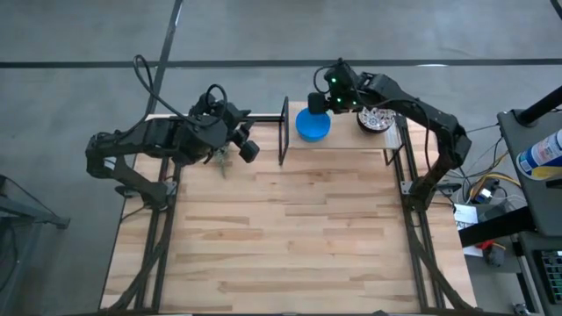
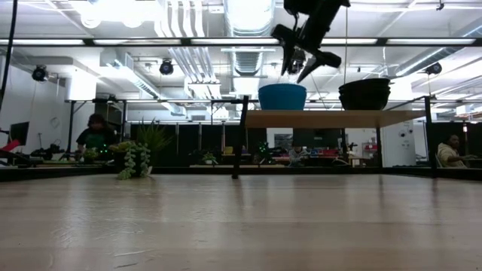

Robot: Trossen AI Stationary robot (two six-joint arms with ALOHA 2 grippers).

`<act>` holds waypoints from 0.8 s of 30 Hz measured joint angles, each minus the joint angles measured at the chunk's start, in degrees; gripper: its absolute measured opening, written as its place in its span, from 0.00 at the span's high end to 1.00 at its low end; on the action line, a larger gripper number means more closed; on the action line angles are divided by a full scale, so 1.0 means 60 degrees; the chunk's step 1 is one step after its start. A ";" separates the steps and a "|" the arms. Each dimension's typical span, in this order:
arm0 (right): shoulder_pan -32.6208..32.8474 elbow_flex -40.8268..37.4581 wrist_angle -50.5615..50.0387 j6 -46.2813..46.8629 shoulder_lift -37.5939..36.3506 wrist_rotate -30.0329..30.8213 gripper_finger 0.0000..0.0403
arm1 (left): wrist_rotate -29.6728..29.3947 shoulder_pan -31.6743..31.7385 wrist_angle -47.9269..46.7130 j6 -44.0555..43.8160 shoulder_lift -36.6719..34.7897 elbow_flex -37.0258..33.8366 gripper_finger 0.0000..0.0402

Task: Pick & Place Mini bowls
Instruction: Return to Home Position

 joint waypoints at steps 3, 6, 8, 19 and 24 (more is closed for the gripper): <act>0.0286 0.0271 0.0081 -0.0553 -0.0030 0.0039 0.45 | 0.0190 0.0003 -0.0220 0.0086 0.0000 0.0000 0.75; 0.0699 0.0420 0.0133 -0.1112 -0.0052 0.0029 0.50 | 0.0774 0.0003 -0.0554 -0.0090 -0.0004 -0.0033 0.75; 0.1005 0.0421 0.0197 -0.1284 -0.0046 0.0019 0.57 | 0.1277 0.0014 -0.0952 -0.0040 -0.0018 -0.0173 0.75; 0.3135 0.0413 0.1414 -0.3104 -0.0154 -0.0618 0.98 | 0.2653 0.0101 -0.1082 -0.0398 -0.0755 -0.1745 0.98; 0.3972 0.0267 0.2961 -0.4113 -0.0583 -0.0645 0.98 | 0.4761 0.0134 0.1069 -0.0033 -0.1917 -0.3417 0.99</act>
